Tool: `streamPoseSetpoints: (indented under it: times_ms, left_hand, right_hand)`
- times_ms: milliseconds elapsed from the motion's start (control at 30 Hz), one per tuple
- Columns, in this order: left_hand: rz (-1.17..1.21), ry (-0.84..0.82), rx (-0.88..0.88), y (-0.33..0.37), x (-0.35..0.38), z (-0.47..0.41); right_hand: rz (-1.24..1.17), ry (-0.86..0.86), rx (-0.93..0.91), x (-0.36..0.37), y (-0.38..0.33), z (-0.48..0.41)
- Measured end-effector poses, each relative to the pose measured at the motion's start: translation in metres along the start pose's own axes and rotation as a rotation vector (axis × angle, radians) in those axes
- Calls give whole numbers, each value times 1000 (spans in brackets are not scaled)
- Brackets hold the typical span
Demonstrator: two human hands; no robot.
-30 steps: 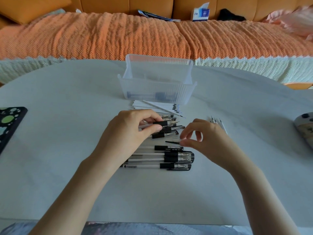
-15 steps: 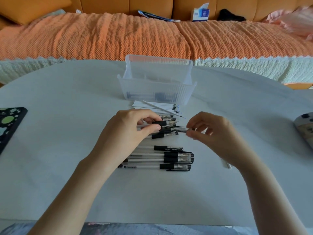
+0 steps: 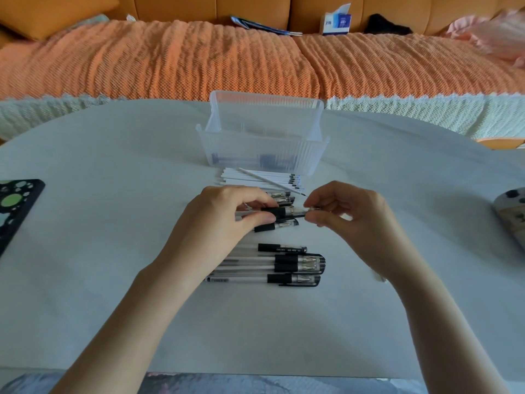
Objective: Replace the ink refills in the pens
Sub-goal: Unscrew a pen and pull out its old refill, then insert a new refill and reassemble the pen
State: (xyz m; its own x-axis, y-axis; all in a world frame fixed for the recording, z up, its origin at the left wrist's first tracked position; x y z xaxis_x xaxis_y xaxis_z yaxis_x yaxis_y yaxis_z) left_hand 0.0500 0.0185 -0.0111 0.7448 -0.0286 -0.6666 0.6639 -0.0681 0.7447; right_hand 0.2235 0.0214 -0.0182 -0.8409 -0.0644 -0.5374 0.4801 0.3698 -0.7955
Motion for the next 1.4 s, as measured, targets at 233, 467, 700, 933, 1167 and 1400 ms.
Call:
streamPoseSetpoints:
  times_ms: [233, 467, 700, 933, 1167, 1400]
  left_hand:
    - [139, 1, -28, -3, 4, 0]
    - [150, -14, -52, -7, 4, 1]
    - [162, -70, -64, -8, 8, 2]
    - [82, 27, -55, -8, -6, -6]
    - [16, 106, 0, -2, -20, -16]
    - [-51, 151, 125, 31, -32, -55]
  right_hand:
    - [-88, 49, -28, 5, -2, 0]
    - [-144, 80, -22, 10, -1, 3]
    - [-123, 77, -43, 13, -2, 4]
    - [-96, 141, 8, 5, 10, -2]
    - [325, -49, -234, 30, -1, -4]
    - [479, -109, -290, 42, 0, -2]
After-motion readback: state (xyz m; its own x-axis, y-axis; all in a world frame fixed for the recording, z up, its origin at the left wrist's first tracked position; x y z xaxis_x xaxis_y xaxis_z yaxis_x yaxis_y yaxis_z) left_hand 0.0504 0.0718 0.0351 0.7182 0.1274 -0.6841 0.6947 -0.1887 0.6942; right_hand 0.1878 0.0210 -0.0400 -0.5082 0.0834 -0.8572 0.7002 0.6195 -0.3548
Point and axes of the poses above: each hand's wrist, its own z-axis away from the middle knuckle, its own x-axis out of the palm, y = z × x, the point moved 9 cm from there along -z, towards the middle knuckle, and after that the axes turned 10 degrees about -x, right-handed, at the moved point
